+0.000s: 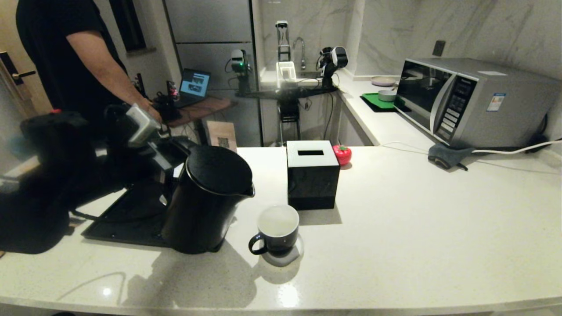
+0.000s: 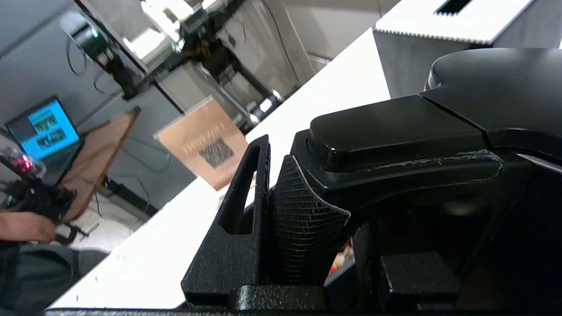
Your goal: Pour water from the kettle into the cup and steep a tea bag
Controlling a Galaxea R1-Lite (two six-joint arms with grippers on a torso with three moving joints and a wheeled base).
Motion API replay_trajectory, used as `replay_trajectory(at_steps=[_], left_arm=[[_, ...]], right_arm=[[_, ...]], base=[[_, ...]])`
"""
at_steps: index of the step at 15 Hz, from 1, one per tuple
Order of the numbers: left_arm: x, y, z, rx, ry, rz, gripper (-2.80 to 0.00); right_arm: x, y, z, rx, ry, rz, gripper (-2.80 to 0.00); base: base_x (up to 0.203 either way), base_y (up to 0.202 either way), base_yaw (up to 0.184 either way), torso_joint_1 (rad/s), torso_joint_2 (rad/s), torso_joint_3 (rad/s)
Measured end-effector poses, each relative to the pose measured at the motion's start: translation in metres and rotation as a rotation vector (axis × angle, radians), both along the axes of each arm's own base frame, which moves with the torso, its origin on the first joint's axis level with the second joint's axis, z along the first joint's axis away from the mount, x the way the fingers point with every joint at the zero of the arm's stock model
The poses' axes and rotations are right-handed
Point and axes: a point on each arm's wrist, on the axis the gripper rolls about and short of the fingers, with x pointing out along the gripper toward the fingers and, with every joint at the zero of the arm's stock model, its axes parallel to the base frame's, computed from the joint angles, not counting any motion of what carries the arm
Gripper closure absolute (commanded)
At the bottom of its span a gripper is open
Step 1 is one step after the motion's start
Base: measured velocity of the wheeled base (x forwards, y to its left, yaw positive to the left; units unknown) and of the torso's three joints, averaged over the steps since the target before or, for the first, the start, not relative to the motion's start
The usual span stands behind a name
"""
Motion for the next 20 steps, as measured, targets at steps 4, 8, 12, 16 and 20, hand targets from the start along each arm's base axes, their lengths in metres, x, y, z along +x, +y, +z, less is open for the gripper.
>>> replay_trajectory(at_steps=[4,8,12,16,20], left_arm=[[0.0,0.0,0.0,0.01,0.006,0.004,0.0],[0.001,0.001,-0.001,0.03,0.015,0.028,0.0],[0.005,0.0,0.002,0.067,0.021,0.022,0.0],[0.009,-0.002,0.006,0.097,0.019,0.013,0.0],[0.011,-0.006,0.008,0.099,0.015,0.001,0.0]], right_arm=[[0.0,0.0,0.0,0.0,0.001,0.0,0.0],[0.0,0.0,0.0,0.0,0.0,0.0,0.0],[0.0,0.0,0.0,0.0,0.001,0.0,0.0],[0.0,0.0,0.0,0.0,0.0,0.0,0.0],[0.0,0.0,0.0,0.0,0.0,0.0,0.0]], base=[[0.0,0.0,0.0,0.0,0.0,0.0],[0.0,0.0,0.0,0.0,0.0,0.0],[0.0,0.0,0.0,0.0,0.0,0.0],[0.0,0.0,0.0,0.0,0.0,0.0],[0.0,0.0,0.0,0.0,0.0,0.0]])
